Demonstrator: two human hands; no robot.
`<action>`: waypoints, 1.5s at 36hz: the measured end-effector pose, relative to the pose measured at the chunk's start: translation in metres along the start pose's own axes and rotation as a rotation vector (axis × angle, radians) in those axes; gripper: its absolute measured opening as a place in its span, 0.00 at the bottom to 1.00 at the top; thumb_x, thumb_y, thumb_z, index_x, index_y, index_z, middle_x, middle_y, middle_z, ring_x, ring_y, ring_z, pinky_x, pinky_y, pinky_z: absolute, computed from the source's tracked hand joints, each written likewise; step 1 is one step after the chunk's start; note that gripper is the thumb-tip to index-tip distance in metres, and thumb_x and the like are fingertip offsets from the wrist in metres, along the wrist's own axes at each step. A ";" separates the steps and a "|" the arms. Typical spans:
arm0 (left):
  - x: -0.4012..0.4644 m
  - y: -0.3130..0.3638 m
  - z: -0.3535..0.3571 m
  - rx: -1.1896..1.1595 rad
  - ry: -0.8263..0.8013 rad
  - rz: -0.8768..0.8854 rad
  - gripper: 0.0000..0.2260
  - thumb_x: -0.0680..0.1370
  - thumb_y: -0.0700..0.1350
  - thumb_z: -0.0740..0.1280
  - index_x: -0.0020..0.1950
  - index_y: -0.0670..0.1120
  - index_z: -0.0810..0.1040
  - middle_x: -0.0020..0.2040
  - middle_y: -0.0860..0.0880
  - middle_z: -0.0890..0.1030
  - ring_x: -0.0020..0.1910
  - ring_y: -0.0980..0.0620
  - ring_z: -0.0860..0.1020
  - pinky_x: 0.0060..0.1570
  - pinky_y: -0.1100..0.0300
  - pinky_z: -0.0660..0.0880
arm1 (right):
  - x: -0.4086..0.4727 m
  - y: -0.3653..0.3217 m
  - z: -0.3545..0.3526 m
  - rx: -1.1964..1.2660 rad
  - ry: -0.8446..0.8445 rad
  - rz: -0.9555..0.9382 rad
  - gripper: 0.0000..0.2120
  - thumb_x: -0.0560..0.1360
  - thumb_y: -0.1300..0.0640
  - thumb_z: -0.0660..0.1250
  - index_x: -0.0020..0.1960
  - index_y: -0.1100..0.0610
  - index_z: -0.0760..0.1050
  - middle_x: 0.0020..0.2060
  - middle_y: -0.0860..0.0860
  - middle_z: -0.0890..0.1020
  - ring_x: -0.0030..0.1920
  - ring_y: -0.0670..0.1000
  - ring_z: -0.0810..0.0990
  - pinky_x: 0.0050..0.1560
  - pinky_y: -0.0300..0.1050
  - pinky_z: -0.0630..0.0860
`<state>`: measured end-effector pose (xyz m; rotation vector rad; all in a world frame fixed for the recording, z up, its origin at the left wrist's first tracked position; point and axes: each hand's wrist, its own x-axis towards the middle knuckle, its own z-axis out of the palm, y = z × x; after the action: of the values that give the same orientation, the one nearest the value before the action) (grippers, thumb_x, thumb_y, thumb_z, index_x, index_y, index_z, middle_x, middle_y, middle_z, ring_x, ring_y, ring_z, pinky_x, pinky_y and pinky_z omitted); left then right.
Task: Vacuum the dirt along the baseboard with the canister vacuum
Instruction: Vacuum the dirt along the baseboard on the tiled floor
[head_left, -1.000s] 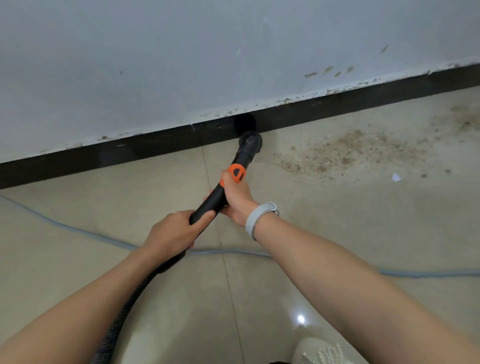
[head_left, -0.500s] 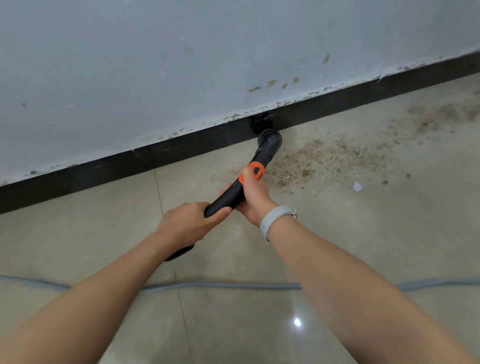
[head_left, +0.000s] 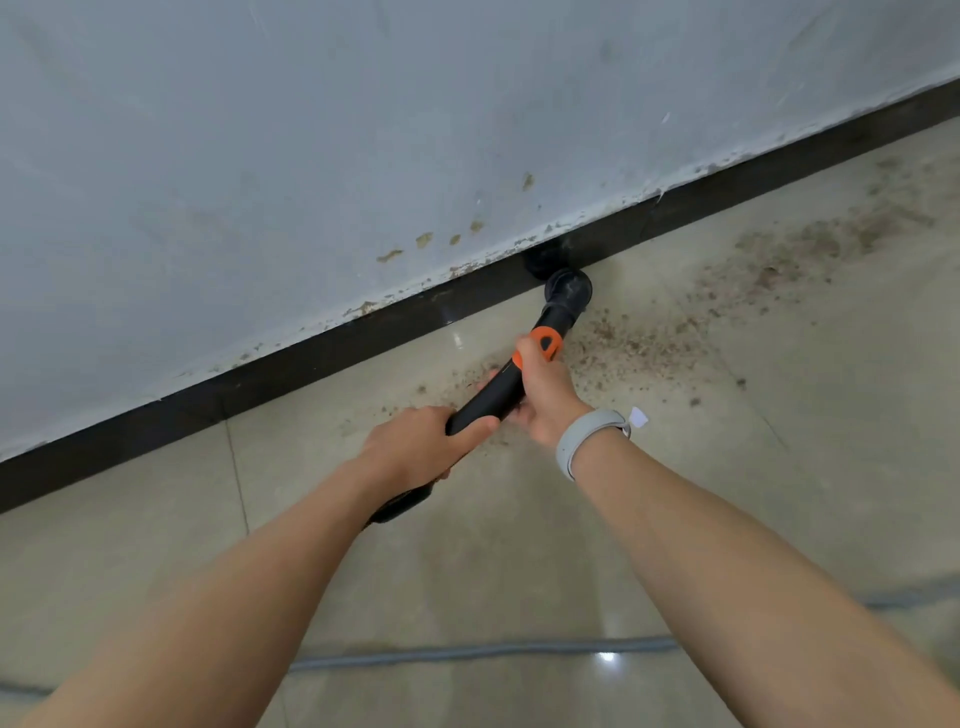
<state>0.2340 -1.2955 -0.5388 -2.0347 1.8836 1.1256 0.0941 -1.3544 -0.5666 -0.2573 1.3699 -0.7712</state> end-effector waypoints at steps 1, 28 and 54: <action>0.002 0.002 0.000 -0.003 -0.008 0.009 0.22 0.77 0.69 0.53 0.43 0.51 0.72 0.36 0.52 0.82 0.36 0.53 0.80 0.45 0.56 0.76 | 0.002 -0.003 -0.003 -0.022 0.009 -0.002 0.07 0.77 0.52 0.63 0.47 0.56 0.69 0.47 0.57 0.77 0.54 0.59 0.80 0.55 0.55 0.79; -0.080 -0.096 0.005 0.145 0.072 0.088 0.19 0.79 0.63 0.54 0.50 0.48 0.69 0.39 0.50 0.80 0.39 0.47 0.78 0.42 0.53 0.73 | -0.071 0.074 0.061 -0.150 -0.005 -0.175 0.12 0.81 0.50 0.59 0.42 0.56 0.69 0.39 0.54 0.76 0.43 0.54 0.78 0.52 0.54 0.78; -0.227 -0.212 0.101 -0.582 0.124 -0.136 0.19 0.80 0.57 0.59 0.37 0.45 0.73 0.29 0.48 0.82 0.29 0.51 0.80 0.41 0.48 0.78 | -0.132 0.238 0.138 -0.689 -0.192 -0.046 0.17 0.76 0.42 0.62 0.53 0.55 0.66 0.37 0.51 0.73 0.39 0.53 0.75 0.38 0.44 0.71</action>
<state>0.4002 -1.0142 -0.5518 -2.5271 1.5517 1.6941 0.3042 -1.1338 -0.5737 -0.8806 1.4089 -0.2748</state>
